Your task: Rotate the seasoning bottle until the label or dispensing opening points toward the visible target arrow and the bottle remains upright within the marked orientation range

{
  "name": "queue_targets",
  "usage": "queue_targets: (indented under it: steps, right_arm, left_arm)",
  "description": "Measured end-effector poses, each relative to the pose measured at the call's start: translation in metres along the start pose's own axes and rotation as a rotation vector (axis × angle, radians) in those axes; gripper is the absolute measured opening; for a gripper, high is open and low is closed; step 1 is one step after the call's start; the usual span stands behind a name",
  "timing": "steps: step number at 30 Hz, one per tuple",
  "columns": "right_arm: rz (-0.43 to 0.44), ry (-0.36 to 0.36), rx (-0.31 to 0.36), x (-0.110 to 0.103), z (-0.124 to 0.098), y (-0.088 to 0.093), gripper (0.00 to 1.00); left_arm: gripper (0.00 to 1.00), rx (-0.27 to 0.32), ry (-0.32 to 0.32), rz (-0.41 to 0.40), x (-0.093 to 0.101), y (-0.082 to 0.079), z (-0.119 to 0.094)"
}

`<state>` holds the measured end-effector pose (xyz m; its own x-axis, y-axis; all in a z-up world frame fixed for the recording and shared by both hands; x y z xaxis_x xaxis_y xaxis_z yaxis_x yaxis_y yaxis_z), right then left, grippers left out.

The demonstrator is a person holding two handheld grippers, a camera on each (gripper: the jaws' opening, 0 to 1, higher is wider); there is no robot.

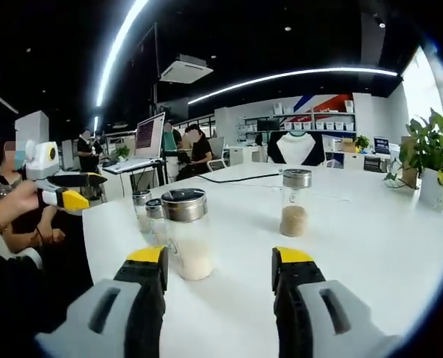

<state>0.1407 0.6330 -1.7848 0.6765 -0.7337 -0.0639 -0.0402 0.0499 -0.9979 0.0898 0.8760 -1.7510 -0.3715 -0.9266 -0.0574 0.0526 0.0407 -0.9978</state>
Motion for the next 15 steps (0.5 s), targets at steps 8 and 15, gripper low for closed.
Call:
queue_targets:
  steps: [8, 15]
  right_arm:
    - [0.017, 0.032, -0.003, 0.006, -0.011, -0.002, 0.69]
    - [0.008, 0.056, -0.025, 0.012, -0.019, 0.0, 0.69]
  left_arm:
    - [0.94, 0.004, 0.011, 0.002, 0.006, -0.006, -0.002]
    - [0.96, 0.003, 0.049, 0.013, 0.016, -0.006, -0.004]
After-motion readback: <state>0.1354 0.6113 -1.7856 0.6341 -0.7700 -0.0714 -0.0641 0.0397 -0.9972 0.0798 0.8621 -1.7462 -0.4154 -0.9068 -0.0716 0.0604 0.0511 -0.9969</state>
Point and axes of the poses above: the point that each gripper's makers call its tool centre point, and the gripper's own axes: z roughly forward along the fingers, x roughly to its right, y roughly out of its underside, the point moved 1 cm from there along -z, roughly backward along the fingers, and after that the axes turned 14 degrees about x, right-handed, at the moved point
